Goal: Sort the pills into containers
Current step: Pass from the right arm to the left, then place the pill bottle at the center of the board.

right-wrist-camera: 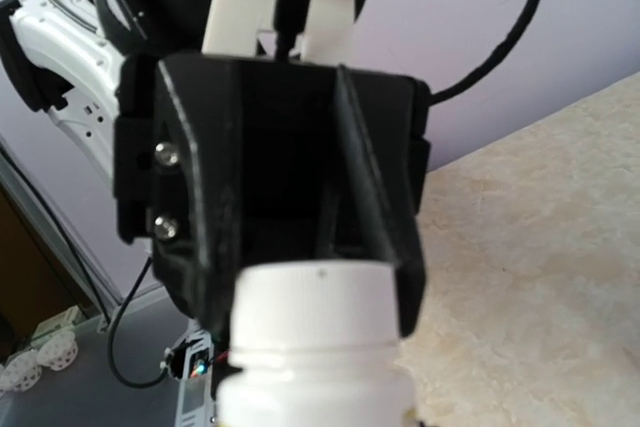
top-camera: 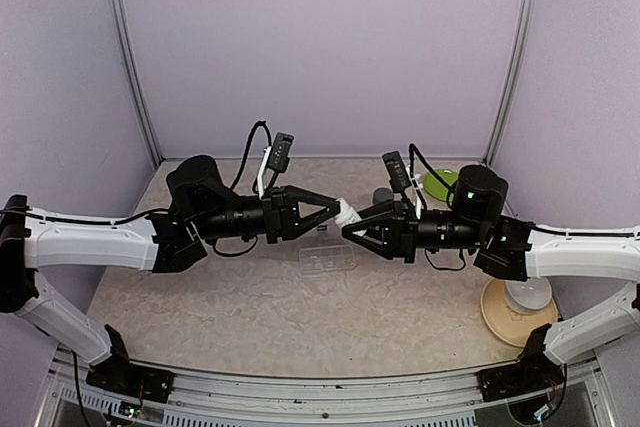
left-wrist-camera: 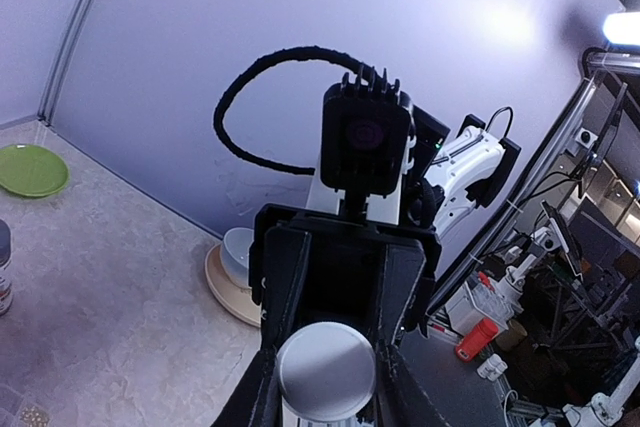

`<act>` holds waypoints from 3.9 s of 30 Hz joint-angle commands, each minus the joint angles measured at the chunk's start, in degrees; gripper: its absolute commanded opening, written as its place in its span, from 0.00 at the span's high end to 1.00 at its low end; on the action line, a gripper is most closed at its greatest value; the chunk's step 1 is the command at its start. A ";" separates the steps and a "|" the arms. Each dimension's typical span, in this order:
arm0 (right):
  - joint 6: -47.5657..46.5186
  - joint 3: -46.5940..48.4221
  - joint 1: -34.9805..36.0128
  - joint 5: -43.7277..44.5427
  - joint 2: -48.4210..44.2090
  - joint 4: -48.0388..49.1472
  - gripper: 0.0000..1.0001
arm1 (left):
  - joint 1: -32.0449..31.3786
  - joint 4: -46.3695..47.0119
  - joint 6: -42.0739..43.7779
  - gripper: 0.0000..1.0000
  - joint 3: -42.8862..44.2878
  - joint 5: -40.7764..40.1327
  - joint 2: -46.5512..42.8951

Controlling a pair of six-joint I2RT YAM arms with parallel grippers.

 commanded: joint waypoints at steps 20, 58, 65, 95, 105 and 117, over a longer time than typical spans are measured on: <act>-8.42 0.42 -1.85 15.32 -3.32 -9.00 0.00 | 2.25 -11.14 4.80 1.00 -0.25 -11.37 -2.23; -11.49 0.17 -1.92 29.85 -4.77 -18.81 0.00 | 19.53 -21.28 8.23 1.00 0.74 -31.07 6.55; -11.56 -0.10 -1.87 30.97 -5.51 -19.88 0.00 | 22.85 -21.52 7.96 1.00 2.20 -30.91 9.06; -10.66 -1.57 -1.90 31.82 -5.44 -19.62 0.00 | 29.85 -23.28 9.81 1.00 7.33 -36.06 17.76; -10.40 -2.10 -1.87 31.76 -4.98 -19.51 0.00 | 30.38 -24.69 10.57 1.00 8.93 -38.76 20.31; -10.19 -2.62 -1.90 32.28 -4.72 -19.46 0.00 | 30.73 -25.91 11.16 1.00 10.18 -40.85 23.39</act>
